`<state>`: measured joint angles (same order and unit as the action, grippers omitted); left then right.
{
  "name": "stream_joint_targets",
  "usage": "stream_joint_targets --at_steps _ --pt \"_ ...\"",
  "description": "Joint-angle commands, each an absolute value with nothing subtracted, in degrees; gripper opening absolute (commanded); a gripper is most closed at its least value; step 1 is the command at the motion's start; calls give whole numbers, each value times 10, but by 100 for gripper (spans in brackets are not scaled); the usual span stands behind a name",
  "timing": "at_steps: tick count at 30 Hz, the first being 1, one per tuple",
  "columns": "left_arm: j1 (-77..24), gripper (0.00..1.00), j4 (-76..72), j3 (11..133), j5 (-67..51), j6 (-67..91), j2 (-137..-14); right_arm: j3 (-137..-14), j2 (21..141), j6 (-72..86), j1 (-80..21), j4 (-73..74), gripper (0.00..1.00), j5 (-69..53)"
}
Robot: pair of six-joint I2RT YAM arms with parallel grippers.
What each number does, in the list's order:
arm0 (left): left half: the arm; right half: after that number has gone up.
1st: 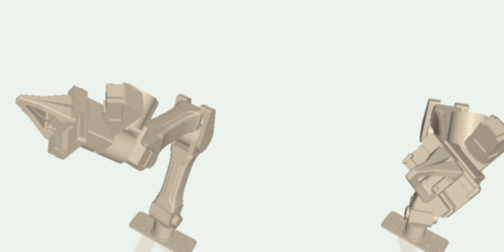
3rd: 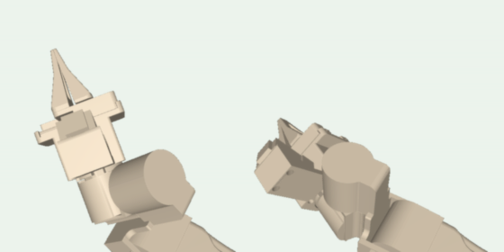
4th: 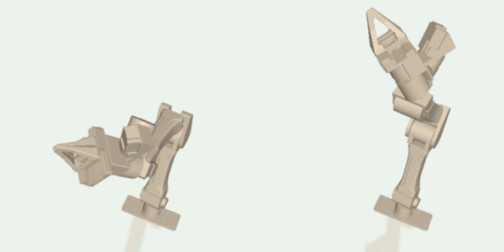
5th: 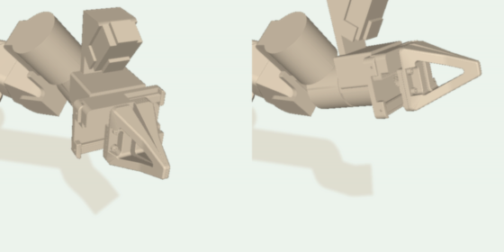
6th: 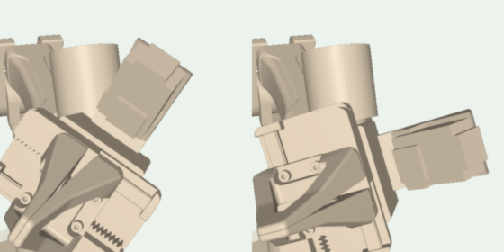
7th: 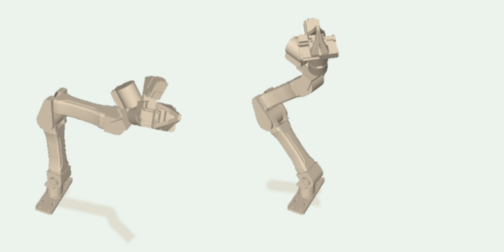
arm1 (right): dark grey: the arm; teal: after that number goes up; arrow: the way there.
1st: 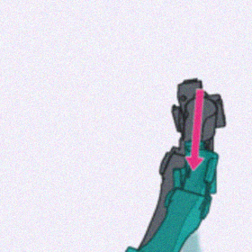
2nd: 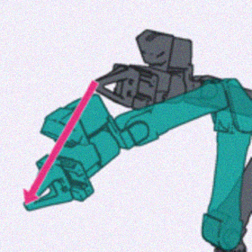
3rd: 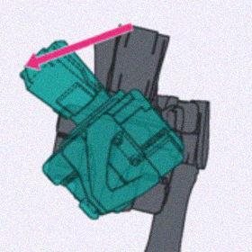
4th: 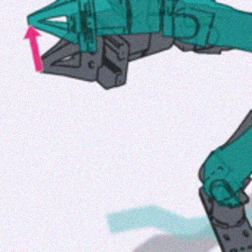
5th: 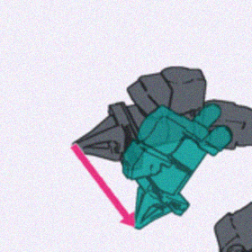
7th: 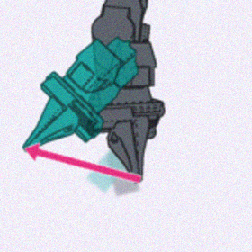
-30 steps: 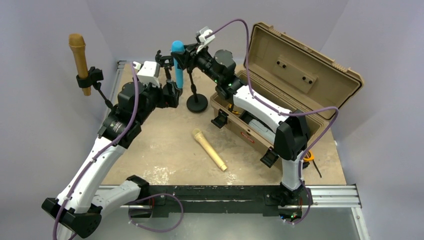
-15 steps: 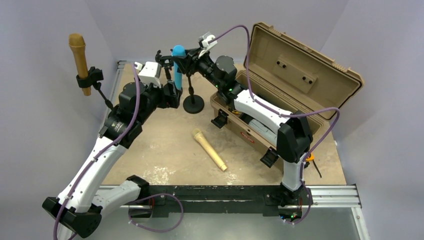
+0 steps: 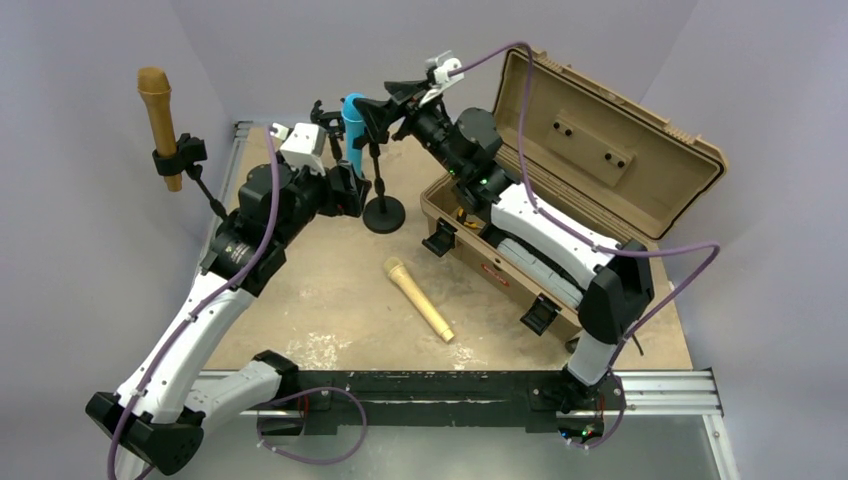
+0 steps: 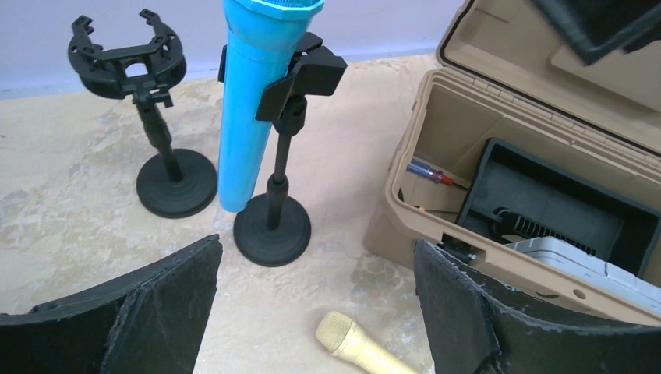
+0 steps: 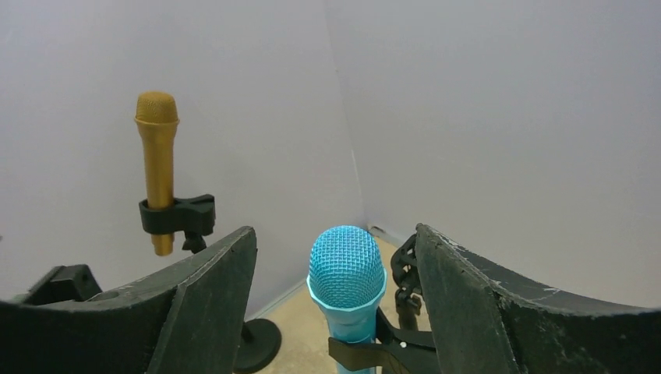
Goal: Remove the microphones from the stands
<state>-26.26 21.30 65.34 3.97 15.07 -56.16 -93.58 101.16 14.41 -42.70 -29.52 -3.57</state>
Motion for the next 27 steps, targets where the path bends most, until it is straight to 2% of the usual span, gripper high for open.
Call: stream_joint_targets --at_steps 1,7,10,16,20,27 --pt "-256 90 163 647 10 163 -568 -903 952 135 -420 -299 73 -2" --pt "-247 87 158 697 48 220 -628 -808 877 137 -387 -327 72 30" --pt "-248 85 161 746 110 236 -668 -777 849 139 -381 -331 71 30" --pt "-248 84 121 807 175 178 -732 -710 800 146 -379 -366 71 21" --pt "-251 84 107 844 174 139 -769 -685 784 142 -379 -362 71 29" --pt "-266 76 105 882 187 94 -815 -659 769 137 -378 -357 71 37"
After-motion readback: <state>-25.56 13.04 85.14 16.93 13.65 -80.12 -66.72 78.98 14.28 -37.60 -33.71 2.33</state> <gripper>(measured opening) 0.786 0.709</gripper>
